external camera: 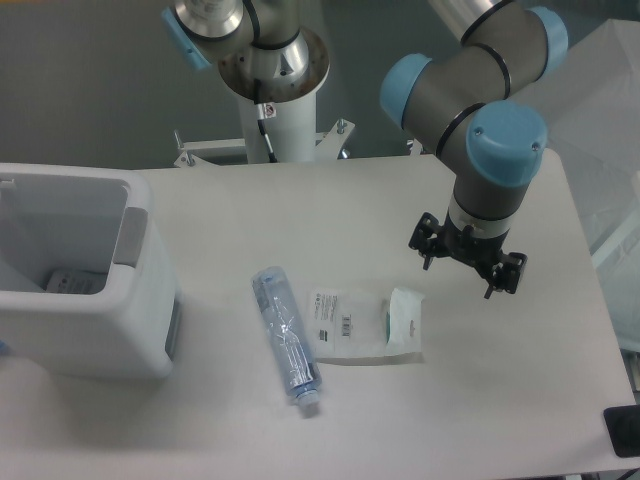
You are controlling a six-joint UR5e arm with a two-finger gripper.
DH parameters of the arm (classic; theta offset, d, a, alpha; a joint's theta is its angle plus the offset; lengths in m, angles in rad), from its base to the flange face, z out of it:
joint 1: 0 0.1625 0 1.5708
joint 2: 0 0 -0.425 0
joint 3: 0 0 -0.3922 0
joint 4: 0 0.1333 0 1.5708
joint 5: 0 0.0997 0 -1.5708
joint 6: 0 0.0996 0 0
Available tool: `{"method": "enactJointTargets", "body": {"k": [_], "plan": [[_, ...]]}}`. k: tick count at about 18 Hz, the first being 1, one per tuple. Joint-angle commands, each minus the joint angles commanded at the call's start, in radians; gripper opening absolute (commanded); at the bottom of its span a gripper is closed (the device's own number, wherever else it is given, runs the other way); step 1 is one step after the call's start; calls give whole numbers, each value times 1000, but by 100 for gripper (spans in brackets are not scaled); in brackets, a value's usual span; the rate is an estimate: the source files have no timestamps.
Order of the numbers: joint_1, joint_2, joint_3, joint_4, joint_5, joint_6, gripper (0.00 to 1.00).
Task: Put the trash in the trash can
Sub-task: 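Move the gripper down toward the white barcode packet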
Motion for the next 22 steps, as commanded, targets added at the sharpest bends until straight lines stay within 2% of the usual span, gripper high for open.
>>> {"method": "enactJointTargets", "body": {"k": [4, 7, 9, 11, 13, 18, 19, 22], "plan": [[-2, -2, -14, 6, -5, -2, 100], [-5, 0, -50, 75, -9, -3, 100], [1, -2, -93, 151, -55, -17, 100], [15, 2, -141, 224, -104, -87, 100], [14, -6, -162, 241, -101, -127, 100], [-15, -20, -228, 268, -71, -132, 100], [-29, -26, -232, 288, -61, -133, 100], [-48, -95, -200, 377, -60, -127, 100]]}}
